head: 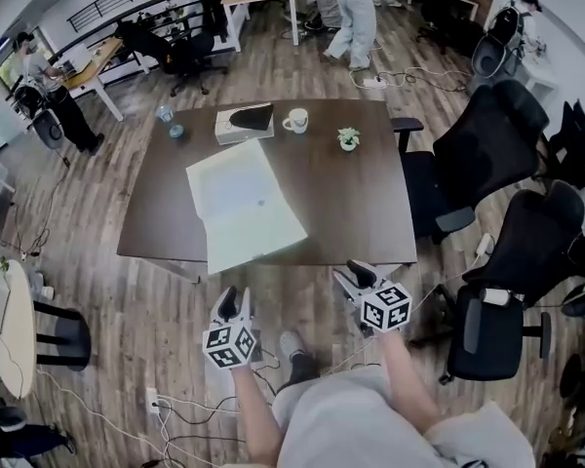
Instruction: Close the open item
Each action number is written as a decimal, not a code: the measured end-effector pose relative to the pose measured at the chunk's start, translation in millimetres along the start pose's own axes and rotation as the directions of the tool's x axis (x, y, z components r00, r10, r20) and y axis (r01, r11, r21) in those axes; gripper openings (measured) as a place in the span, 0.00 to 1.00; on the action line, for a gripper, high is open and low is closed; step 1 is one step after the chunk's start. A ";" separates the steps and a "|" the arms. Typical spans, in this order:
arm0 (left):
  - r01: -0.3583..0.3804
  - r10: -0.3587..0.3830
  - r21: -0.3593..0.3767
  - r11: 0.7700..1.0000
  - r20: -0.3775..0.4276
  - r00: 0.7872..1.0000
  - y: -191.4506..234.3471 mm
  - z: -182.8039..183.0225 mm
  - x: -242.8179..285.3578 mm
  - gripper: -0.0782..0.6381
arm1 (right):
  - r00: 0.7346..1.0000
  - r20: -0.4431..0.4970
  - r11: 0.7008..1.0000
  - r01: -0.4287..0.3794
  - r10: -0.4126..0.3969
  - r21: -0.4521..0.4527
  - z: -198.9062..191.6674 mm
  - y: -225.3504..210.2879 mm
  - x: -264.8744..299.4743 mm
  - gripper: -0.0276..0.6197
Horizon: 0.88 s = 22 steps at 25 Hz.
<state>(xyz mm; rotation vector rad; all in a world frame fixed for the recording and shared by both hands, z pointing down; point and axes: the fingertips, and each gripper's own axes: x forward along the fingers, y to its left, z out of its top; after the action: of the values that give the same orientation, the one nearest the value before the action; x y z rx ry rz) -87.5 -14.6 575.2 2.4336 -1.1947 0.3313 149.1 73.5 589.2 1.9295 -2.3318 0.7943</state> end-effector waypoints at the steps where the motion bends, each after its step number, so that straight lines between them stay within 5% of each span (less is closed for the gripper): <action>1: 0.009 -0.009 0.000 1.000 -0.004 1.000 8.9 2.8 4.8 0.30 | 1.000 -0.004 1.000 0.006 -0.006 -0.005 1.5 2.3 8.6 0.34; 6: 0.009 -0.009 -0.024 1.000 0.012 1.000 68.9 25.7 17.0 0.31 | 0.999 -0.026 0.998 0.040 -0.041 -0.058 13.6 3.4 48.1 0.35; 16: 0.023 -0.025 -0.045 0.999 -0.054 0.998 164.6 13.2 24.9 0.32 | 0.994 0.032 0.993 0.106 -0.107 0.046 13.5 3.1 92.0 0.35; 22: 0.077 -0.076 -0.001 0.997 -0.086 0.993 181.0 1.2 37.4 0.34 | 0.995 -0.024 0.994 0.094 -0.096 -0.060 0.0 4.8 101.7 0.35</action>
<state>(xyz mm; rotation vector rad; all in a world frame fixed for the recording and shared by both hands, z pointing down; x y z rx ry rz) -208.8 -140.9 634.3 2.4333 -1.0621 0.4105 120.3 -19.0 620.2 1.9762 -2.2038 0.7300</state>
